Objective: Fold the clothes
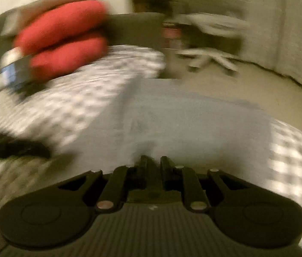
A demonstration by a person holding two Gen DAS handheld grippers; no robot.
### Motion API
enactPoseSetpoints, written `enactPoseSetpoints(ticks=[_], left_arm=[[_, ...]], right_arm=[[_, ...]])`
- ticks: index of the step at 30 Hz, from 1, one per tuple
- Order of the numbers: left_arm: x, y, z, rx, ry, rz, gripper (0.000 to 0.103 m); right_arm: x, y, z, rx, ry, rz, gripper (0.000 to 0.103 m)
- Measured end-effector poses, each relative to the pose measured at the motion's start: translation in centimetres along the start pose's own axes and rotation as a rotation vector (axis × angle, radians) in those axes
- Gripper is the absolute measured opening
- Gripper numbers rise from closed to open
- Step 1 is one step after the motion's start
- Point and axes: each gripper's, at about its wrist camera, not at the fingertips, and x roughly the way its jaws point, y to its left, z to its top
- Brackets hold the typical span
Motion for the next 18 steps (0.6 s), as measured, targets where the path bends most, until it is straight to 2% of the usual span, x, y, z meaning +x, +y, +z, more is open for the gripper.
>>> enactPoseSetpoints(ticks=[3,4,6,8,10,12,15,18], left_arm=[[0.0,-0.3,-0.1,0.007,-0.002,0.008,0.026],[0.0,-0.4,-0.1,0.012,-0.003,0.009,0.026],[-0.1,-0.6,-0.1,0.019,-0.004,0.005,0.026],[-0.1,-0.4,0.1,0.020,-0.005,0.003,0.026],[-0.1,-0.2,0.2,0.021,-0.008,0.008,0.026],[0.1,-0.1,0.2,0.022,-0.006,0.019,0.026],[0.3,0.0,0.3,0.017,0.004,0.016,0.026],[0.2,-0.3,0.4,0.022,0.003,0.005,0.026]], right_arm=[[-1.3,1.7,-0.2,-0.115,-0.005,0.115,0.018],[-1.9,1.0,-0.1,-0.105,-0.019,0.102,0.018],[-3.2,-0.5,0.3,-0.075,-0.051,0.066,0.018],[-4.3,-3.9,0.9,0.051,-0.087,-0.026,0.018],[-5.1,-7.9,0.9,0.202,-0.087,-0.197,0.025],[-5.3,-10.8,0.4,0.273,-0.071,-0.297,0.025],[-4.7,-14.0,0.3,0.336,-0.060,-0.305,0.025],[-3.1,-15.6,1.7,0.316,-0.055,-0.323,0.026]])
